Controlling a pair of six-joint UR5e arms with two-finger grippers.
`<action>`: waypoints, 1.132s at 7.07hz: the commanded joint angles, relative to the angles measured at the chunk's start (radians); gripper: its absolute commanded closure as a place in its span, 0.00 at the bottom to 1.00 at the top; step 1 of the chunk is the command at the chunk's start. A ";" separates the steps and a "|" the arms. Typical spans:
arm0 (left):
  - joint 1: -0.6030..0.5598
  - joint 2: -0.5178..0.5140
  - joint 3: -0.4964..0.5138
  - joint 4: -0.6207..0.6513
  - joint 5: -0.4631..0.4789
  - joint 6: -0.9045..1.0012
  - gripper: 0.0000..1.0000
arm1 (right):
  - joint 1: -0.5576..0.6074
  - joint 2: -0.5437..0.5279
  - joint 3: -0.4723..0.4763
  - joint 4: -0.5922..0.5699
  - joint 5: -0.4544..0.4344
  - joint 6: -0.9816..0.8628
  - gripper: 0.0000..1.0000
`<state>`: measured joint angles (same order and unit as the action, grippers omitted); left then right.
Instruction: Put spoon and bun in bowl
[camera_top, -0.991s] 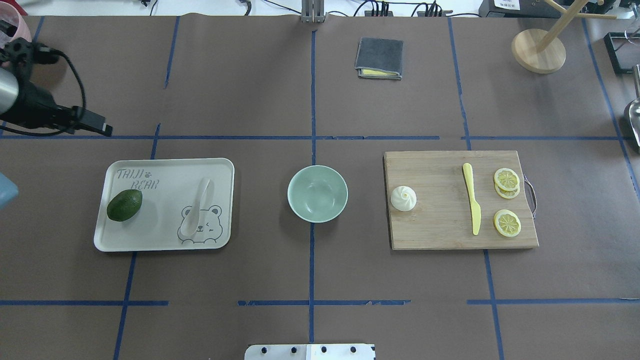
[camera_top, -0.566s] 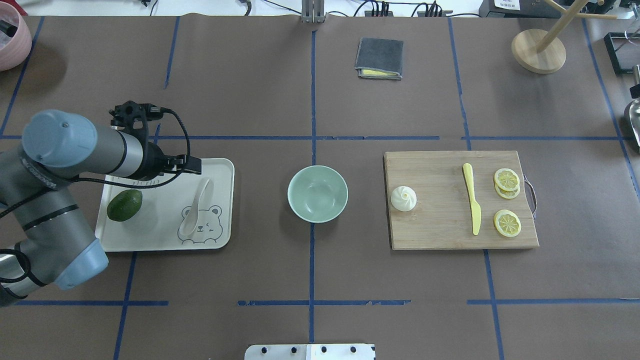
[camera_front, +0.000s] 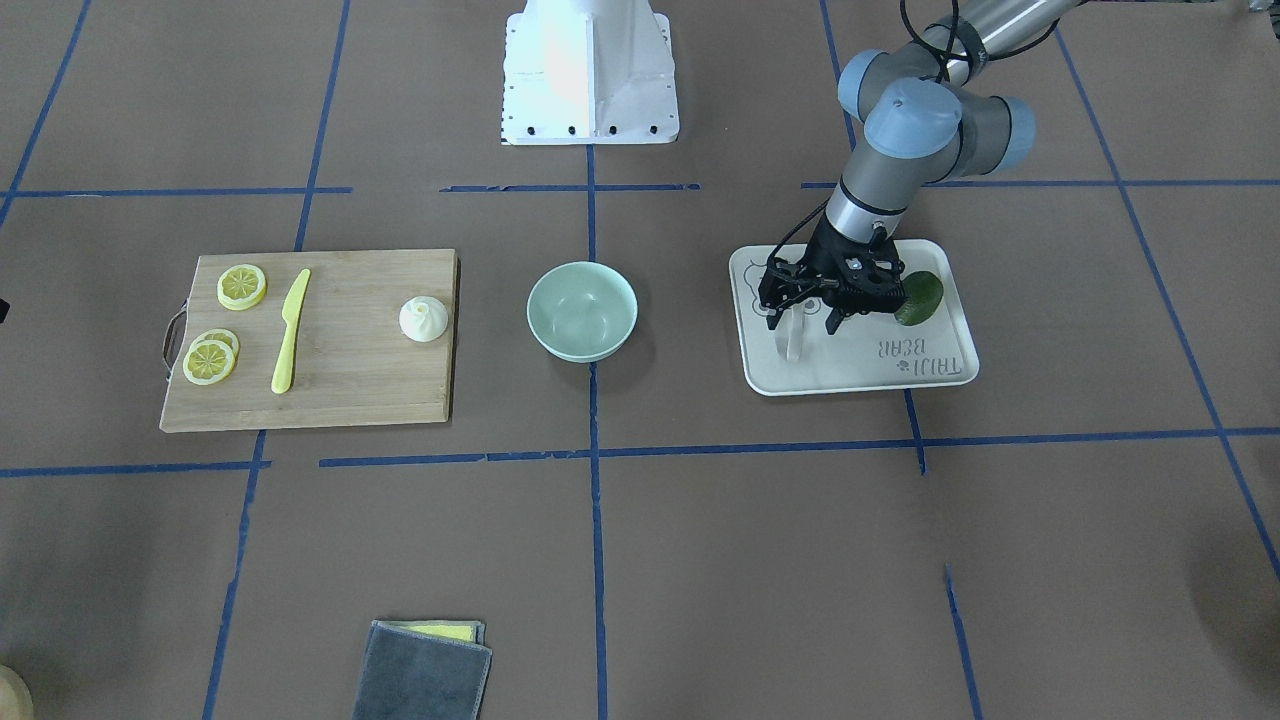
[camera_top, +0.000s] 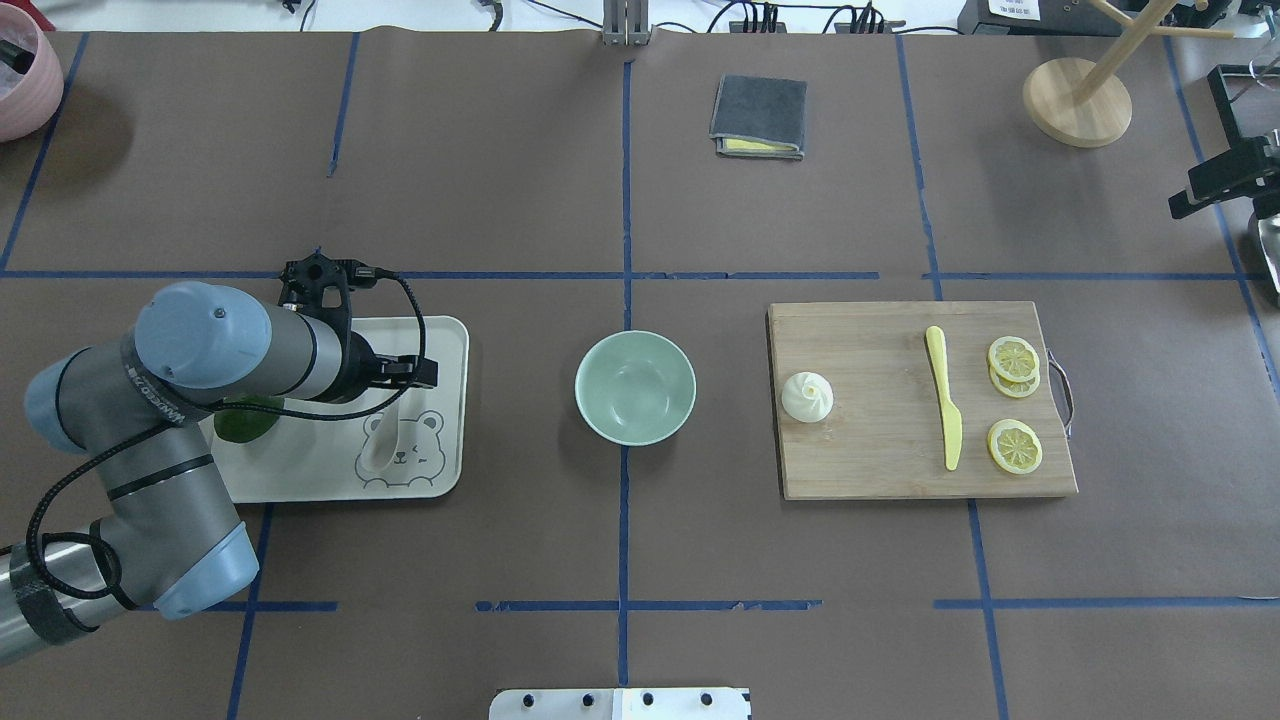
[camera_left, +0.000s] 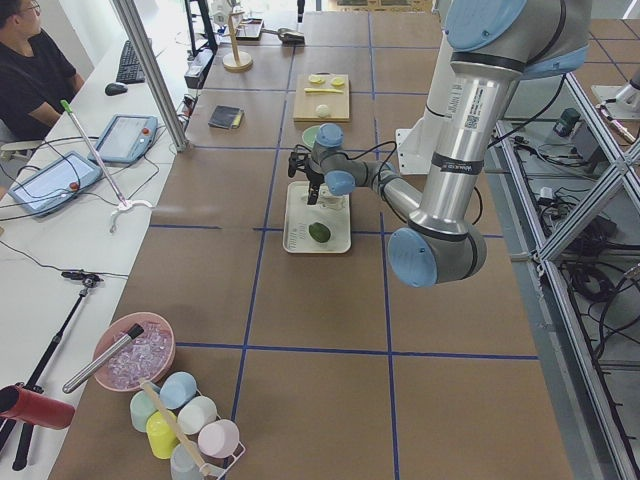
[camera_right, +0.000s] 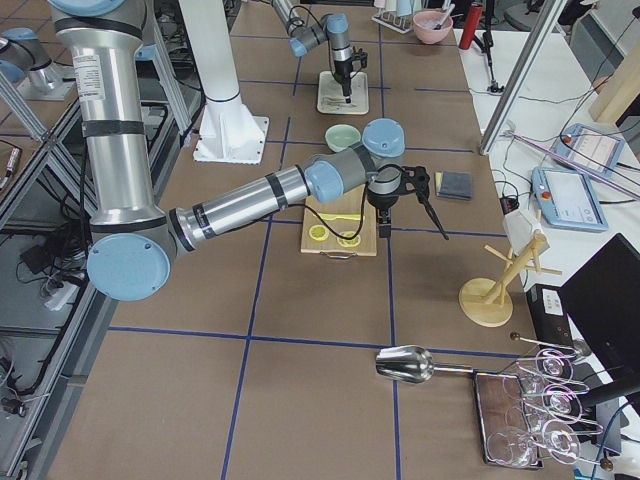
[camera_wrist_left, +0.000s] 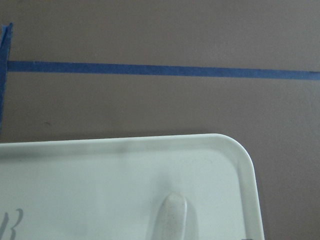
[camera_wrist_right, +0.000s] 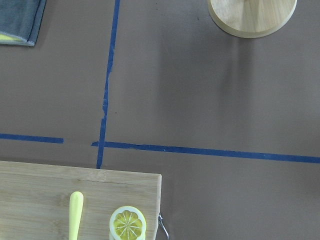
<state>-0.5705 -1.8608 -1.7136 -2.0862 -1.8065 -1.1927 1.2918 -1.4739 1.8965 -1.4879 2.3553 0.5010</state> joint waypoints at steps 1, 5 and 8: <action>0.009 -0.001 0.009 0.000 0.001 -0.001 0.32 | -0.017 0.007 0.003 0.000 -0.005 0.030 0.00; 0.009 0.005 0.002 0.002 0.001 -0.001 0.97 | -0.019 0.007 0.003 0.000 -0.005 0.030 0.00; 0.000 0.011 -0.055 0.043 -0.001 0.001 1.00 | -0.028 0.007 0.003 0.000 -0.005 0.030 0.00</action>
<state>-0.5643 -1.8521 -1.7281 -2.0745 -1.8058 -1.1931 1.2697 -1.4664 1.8991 -1.4880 2.3508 0.5307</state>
